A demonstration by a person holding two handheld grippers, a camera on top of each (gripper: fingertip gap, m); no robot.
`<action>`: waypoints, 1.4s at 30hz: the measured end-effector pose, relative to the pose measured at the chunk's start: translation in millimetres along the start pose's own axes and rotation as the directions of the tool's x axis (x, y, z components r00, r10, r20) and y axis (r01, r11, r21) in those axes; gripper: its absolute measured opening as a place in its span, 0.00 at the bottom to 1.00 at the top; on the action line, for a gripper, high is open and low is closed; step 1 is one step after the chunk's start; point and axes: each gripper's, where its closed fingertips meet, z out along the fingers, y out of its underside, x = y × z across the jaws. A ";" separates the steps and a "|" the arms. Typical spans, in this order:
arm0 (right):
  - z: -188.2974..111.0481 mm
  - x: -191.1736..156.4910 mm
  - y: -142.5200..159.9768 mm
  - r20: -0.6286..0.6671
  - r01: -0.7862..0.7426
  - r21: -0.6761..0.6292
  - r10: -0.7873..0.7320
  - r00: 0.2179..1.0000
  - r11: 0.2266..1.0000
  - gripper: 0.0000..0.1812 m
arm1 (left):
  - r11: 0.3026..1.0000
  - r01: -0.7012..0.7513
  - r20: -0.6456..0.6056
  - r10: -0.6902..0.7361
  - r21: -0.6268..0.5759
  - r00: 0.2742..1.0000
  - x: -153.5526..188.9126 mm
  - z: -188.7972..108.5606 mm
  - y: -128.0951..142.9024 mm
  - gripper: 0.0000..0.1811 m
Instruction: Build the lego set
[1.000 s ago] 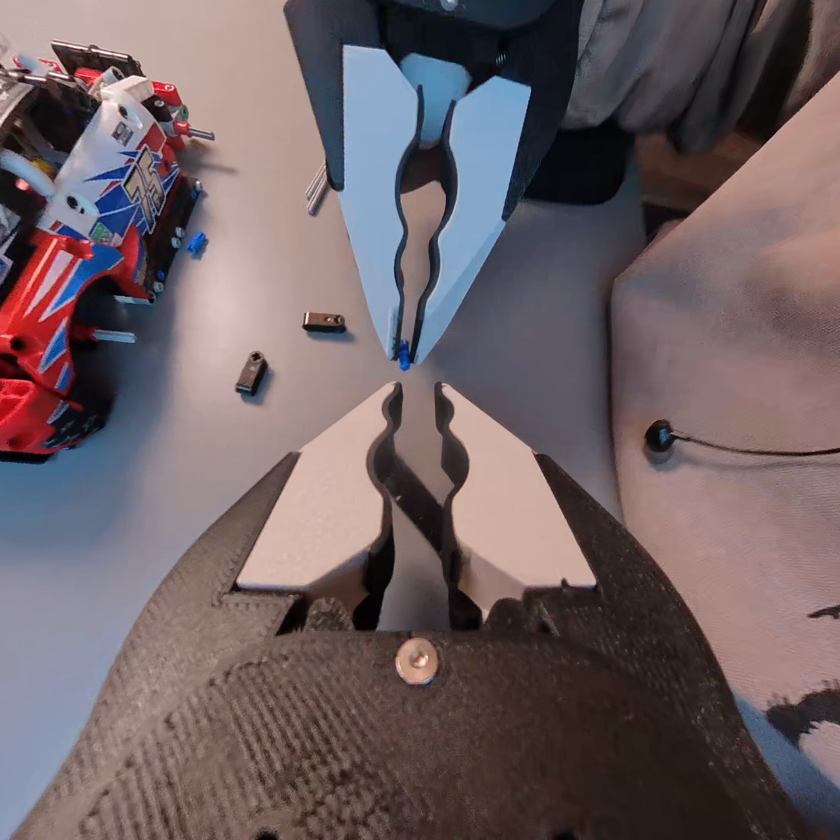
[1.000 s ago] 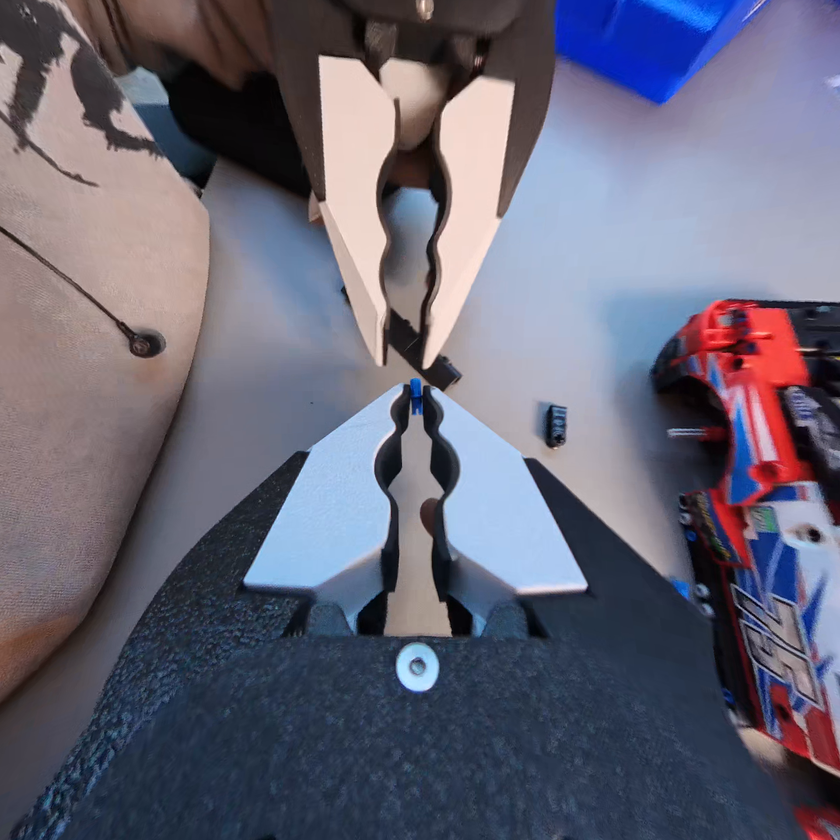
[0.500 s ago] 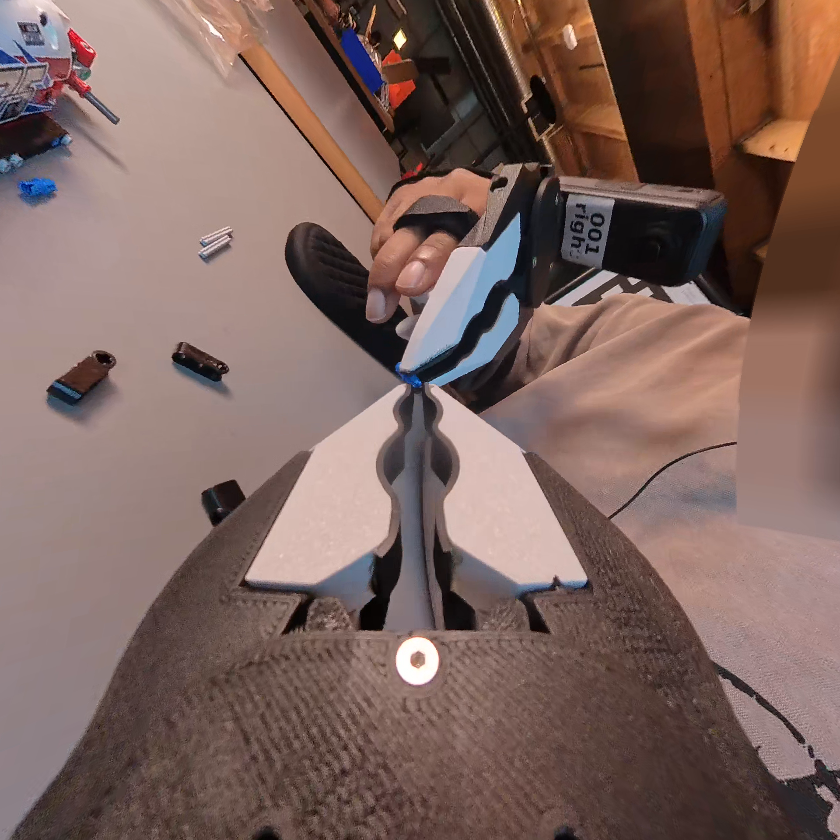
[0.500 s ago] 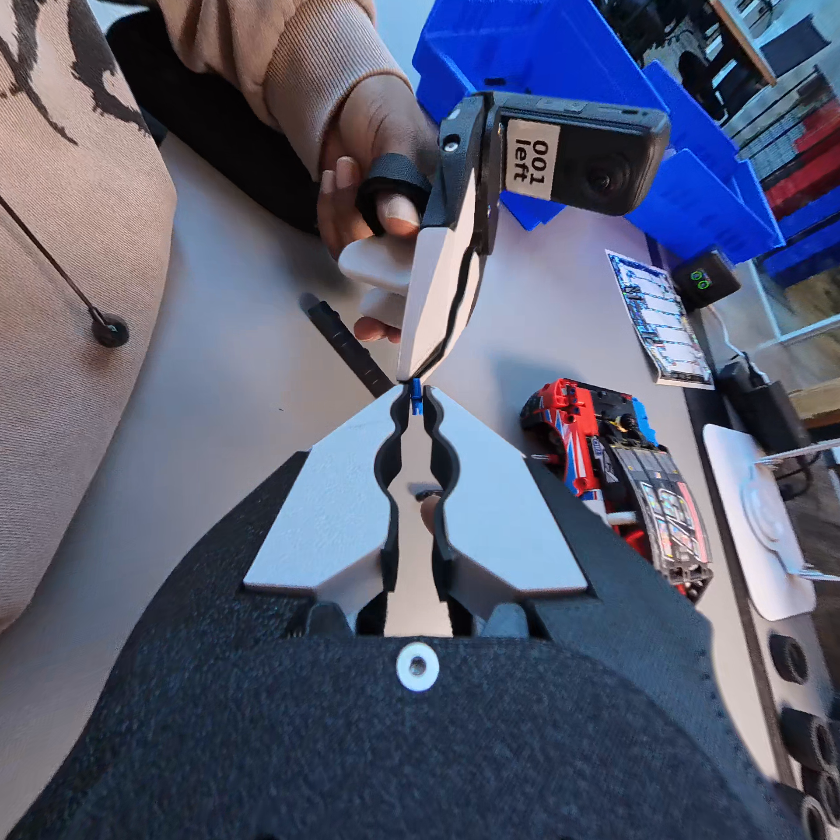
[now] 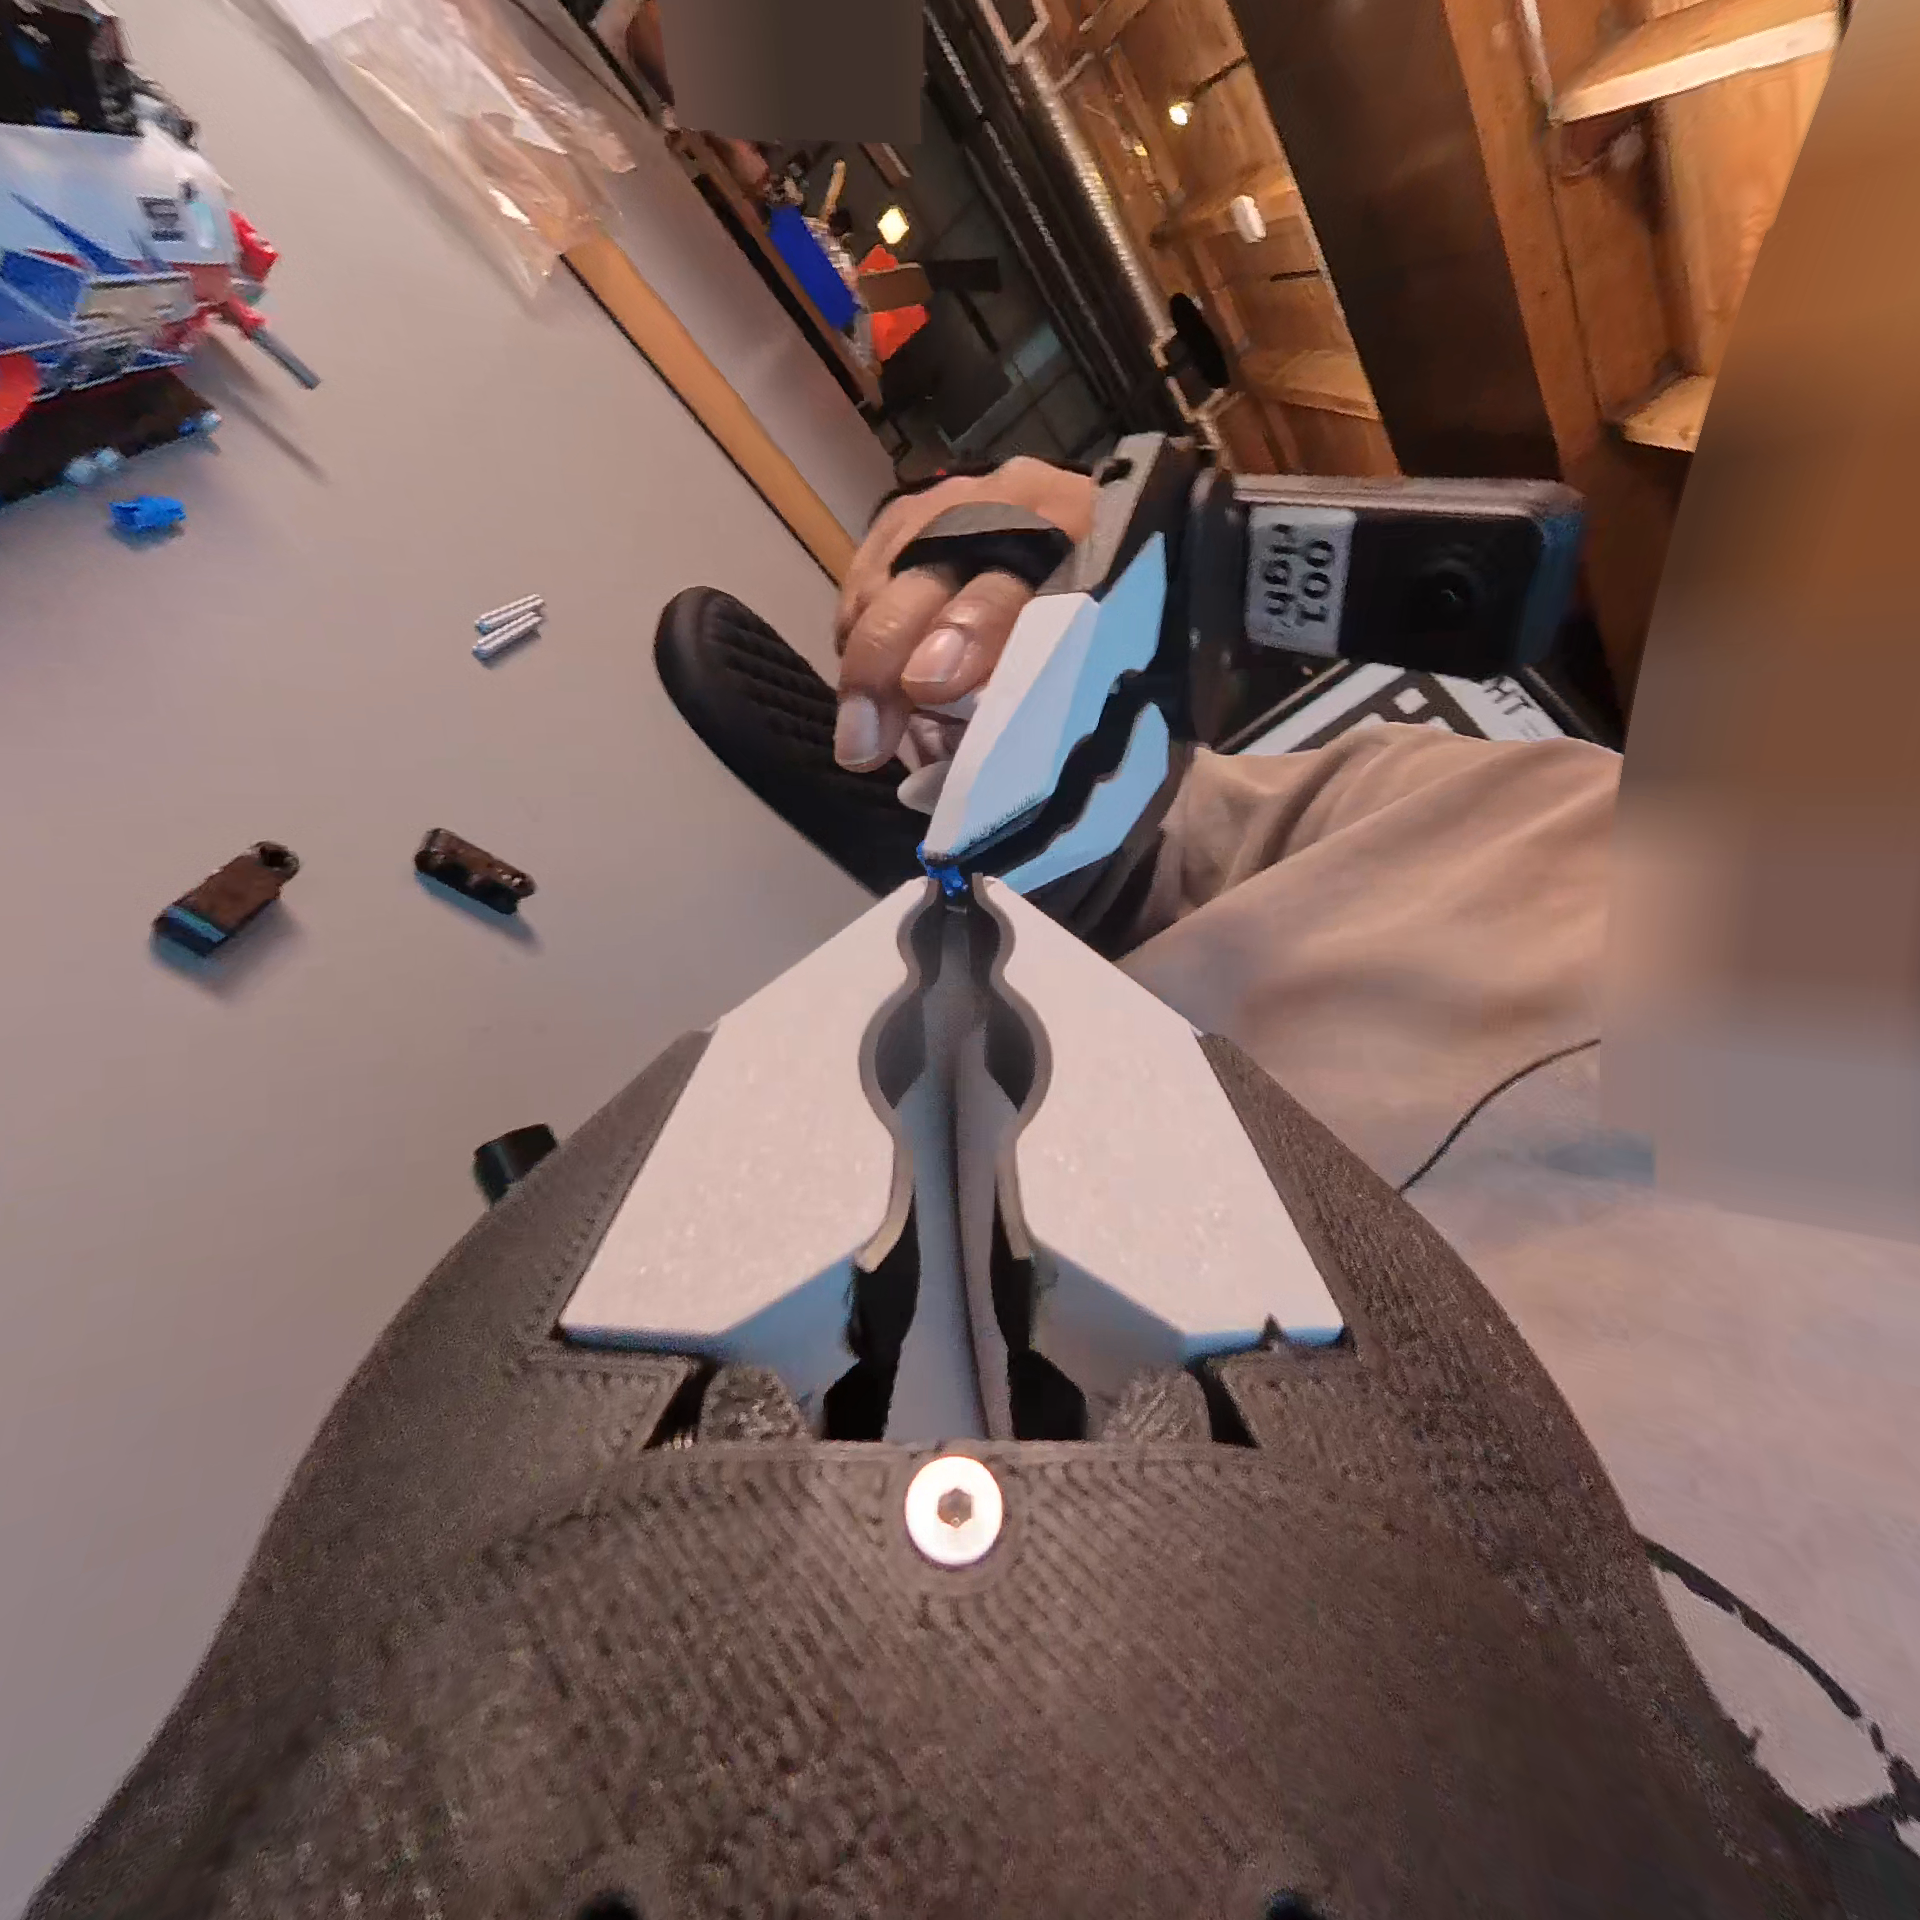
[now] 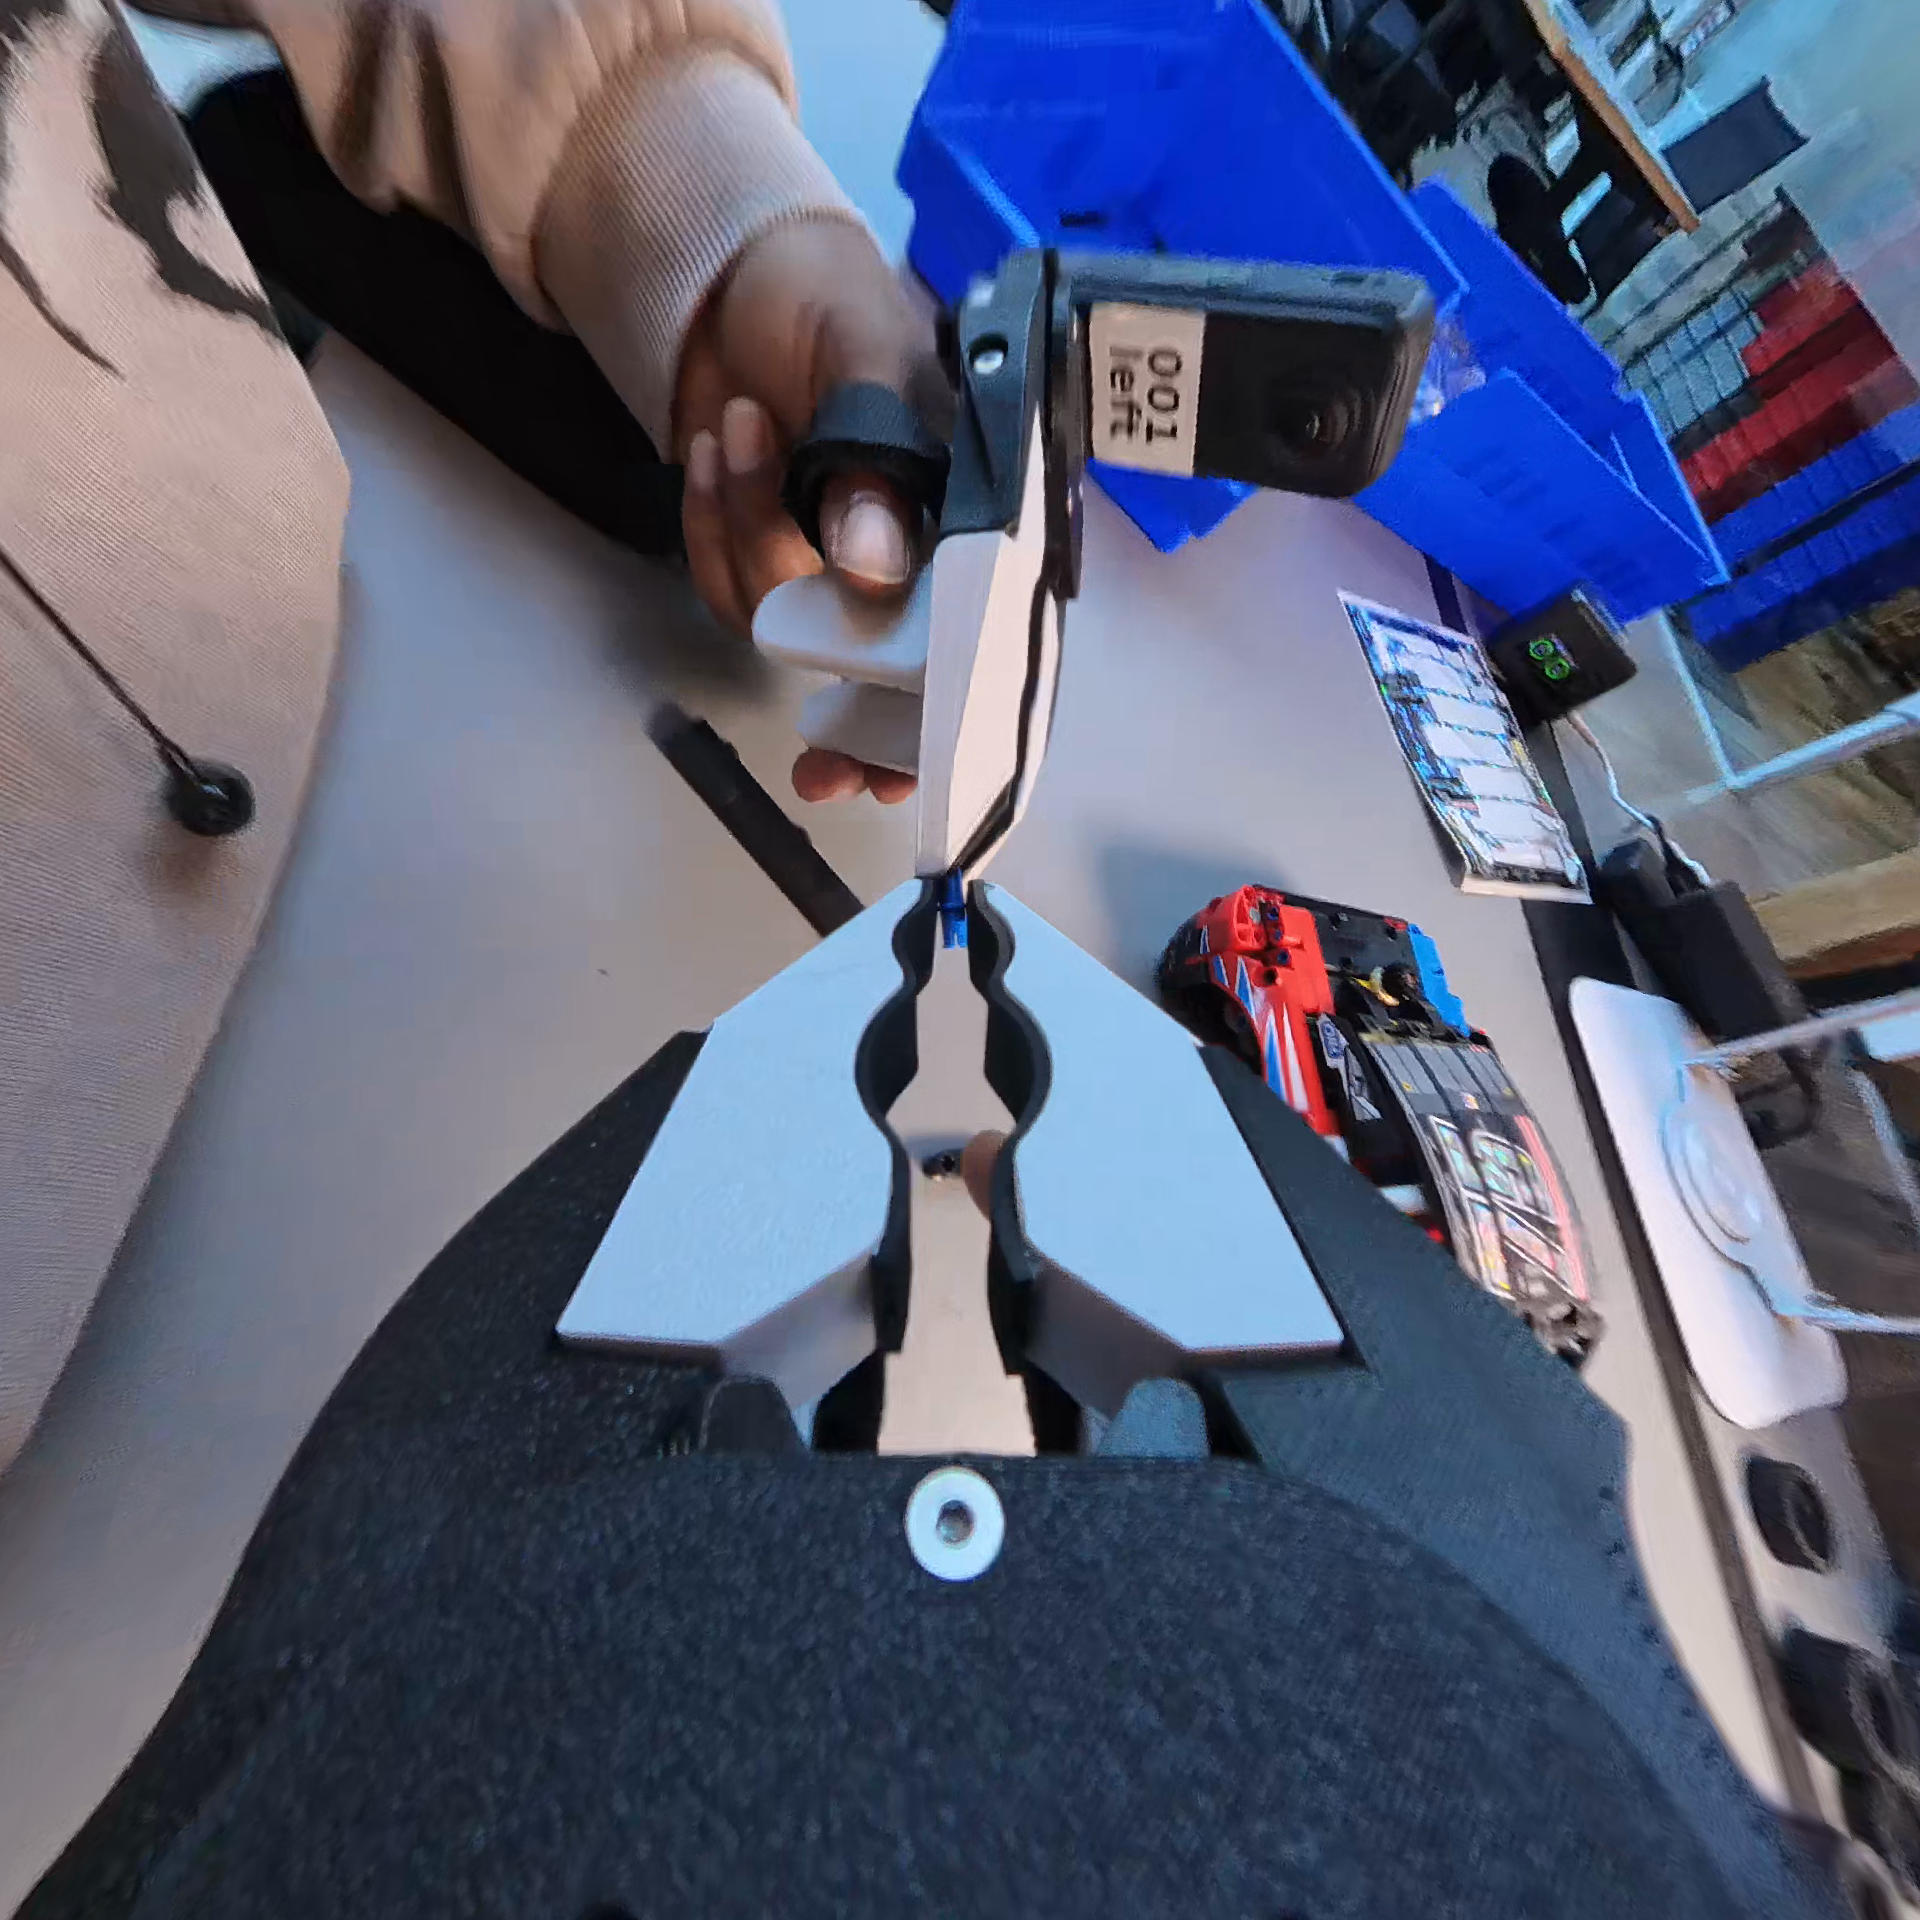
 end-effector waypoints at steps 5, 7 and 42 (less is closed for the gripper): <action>-19.0 -2.4 -34.1 0.159 -0.229 0.309 0.187 0.969 0.923 0.04 | 0.998 -0.063 -0.185 0.066 0.023 0.980 32.2 -1.3 -2.5 0.00; -21.2 -3.3 -39.3 0.175 -0.249 0.353 0.197 0.965 0.902 0.05 | 0.997 -0.074 -0.207 0.077 0.021 0.975 37.2 -0.2 -1.7 0.00; -15.8 11.3 43.6 0.149 -0.323 0.195 0.297 0.943 0.926 0.02 | 0.744 -0.133 0.605 0.621 -0.655 0.498 -80.7 -52.1 48.1 0.20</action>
